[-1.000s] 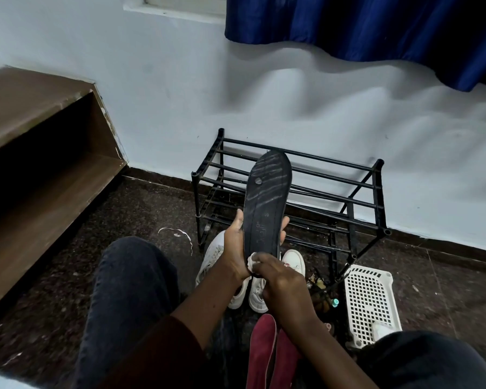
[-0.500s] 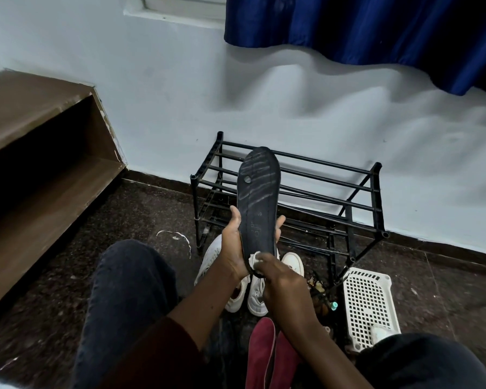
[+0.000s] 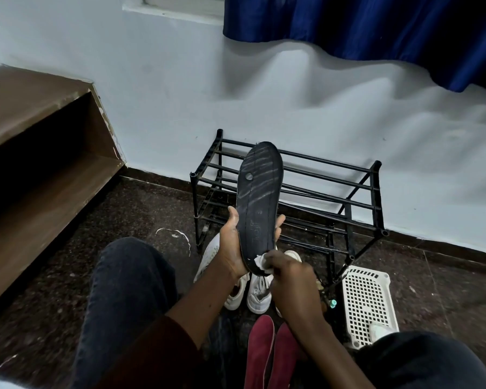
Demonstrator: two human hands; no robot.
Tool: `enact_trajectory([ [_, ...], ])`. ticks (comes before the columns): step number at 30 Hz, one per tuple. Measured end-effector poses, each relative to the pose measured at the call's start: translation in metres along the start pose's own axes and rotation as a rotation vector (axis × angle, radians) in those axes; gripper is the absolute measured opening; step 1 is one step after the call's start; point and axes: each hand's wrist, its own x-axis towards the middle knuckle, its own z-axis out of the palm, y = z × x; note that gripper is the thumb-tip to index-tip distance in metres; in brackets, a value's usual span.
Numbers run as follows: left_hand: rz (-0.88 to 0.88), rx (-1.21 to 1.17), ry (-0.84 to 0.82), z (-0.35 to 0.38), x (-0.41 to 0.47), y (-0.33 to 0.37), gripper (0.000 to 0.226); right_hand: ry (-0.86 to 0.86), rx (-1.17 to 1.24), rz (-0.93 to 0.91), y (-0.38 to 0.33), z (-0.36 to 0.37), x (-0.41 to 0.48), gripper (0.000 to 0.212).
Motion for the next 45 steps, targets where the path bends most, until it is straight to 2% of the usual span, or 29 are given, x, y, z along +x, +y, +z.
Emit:
enact_trajectory([
  [4, 0.012, 0.022, 0.001, 0.001, 0.000, 0.002, 0.080, 0.225, 0.438, 0.389, 0.005, -0.022, 0.012, 0.037],
  [6, 0.023, 0.034, 0.000, 0.002, 0.000, 0.003, 0.077, 0.251, 0.730, 0.568, 0.011, -0.025, 0.022, 0.031],
  [8, 0.037, 0.034, -0.005, 0.003, 0.000, 0.003, 0.076, 0.289, 0.983, 0.654, 0.009, -0.028, 0.030, 0.027],
  [9, 0.052, 0.028, -0.002, 0.002, 0.001, 0.003, 0.075, 0.339, 1.031, 0.667, 0.008, -0.031, 0.033, 0.028],
  [13, 0.133, -0.002, 0.000, -0.001, 0.006, 0.006, 0.067, 0.574, 1.156, 0.691, 0.003, -0.036, 0.035, 0.030],
  [18, 0.165, -0.025, -0.046, 0.006, 0.005, 0.007, 0.071, 0.441, 1.244, 0.815, -0.005, -0.017, 0.019, 0.021],
  [21, 0.160, -0.036, -0.052, 0.011, 0.005, 0.006, 0.070, 0.469, 1.244, 0.810, -0.006, -0.009, 0.012, 0.015],
  [25, 0.136, -0.023, -0.075, 0.008, 0.007, 0.006, 0.076, 0.627, 1.193, 0.829, 0.000, -0.007, 0.012, 0.015],
  [29, 0.108, -0.039, -0.062, 0.001, 0.004, 0.004, 0.078, 0.826, 1.208, 0.748, 0.003, -0.018, 0.023, 0.020],
  [31, 0.101, -0.041, -0.046, 0.000, 0.003, 0.003, 0.080, 0.764, 1.295, 0.715, 0.006, -0.024, 0.028, 0.020],
  [34, 0.095, -0.031, -0.037, 0.004, 0.001, 0.001, 0.082, 0.387, 1.389, 0.704, 0.004, -0.026, 0.032, 0.017],
  [36, 0.092, -0.014, -0.049, 0.007, 0.000, -0.001, 0.081, 0.139, 1.274, 0.675, -0.001, -0.024, 0.032, 0.015],
  [37, 0.087, -0.004, -0.060, 0.009, -0.001, -0.001, 0.080, 0.073, 1.180, 0.653, -0.002, -0.021, 0.031, 0.015],
  [40, 0.072, 0.014, -0.094, 0.011, -0.002, -0.001, 0.077, -0.003, 0.866, 0.558, 0.000, -0.020, 0.029, 0.022],
  [45, 0.039, -0.043, -0.183, 0.012, 0.001, 0.012, 0.083, -0.100, 0.589, 0.412, -0.002, -0.027, 0.021, 0.027],
])
